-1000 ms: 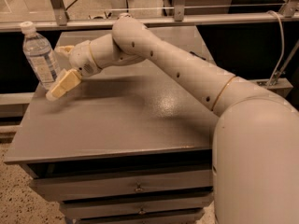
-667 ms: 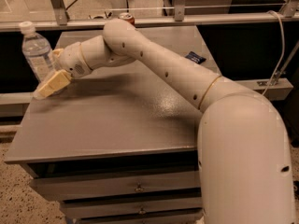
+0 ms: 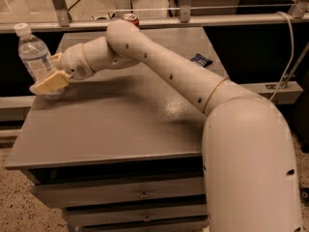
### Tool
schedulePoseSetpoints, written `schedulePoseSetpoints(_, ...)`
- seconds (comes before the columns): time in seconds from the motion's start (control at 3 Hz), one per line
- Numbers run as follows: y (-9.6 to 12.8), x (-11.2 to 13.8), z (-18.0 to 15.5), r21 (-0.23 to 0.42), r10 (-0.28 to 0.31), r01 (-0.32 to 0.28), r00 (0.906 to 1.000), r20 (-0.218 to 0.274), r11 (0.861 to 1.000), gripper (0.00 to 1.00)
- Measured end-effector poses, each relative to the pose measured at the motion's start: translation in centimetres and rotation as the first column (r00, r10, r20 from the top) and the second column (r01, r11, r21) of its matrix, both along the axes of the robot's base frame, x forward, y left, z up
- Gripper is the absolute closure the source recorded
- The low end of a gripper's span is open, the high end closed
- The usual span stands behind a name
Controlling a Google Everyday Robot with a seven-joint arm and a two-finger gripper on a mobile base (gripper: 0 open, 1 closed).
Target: Knock blue plastic bottle over
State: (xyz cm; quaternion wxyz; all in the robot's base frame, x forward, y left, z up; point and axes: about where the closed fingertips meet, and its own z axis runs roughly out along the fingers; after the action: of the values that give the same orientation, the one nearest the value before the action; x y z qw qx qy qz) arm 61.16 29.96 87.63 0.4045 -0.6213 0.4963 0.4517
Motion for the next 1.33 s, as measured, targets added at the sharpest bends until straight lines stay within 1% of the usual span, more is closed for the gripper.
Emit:
schedulePoseSetpoints(0.33,-2.7,0.7,1.5,-0.022,-0.037,0.038,0.9988,0.032,0.999,0.84)
schedulePoseSetpoints(0.67,-6.2,1.4,4.3,-0.120,-0.069,0.082,0.9913,0.112,0.989,1.00)
schedulePoseSetpoints(1.0,-9.6,2.1,6.0,-0.305,-0.064,0.128,0.9753,0.211,0.944,1.00)
schedulePoseSetpoints(1.33,-12.2,2.0,4.5,-0.558,0.040,0.137,0.9555,0.292,0.819,1.00)
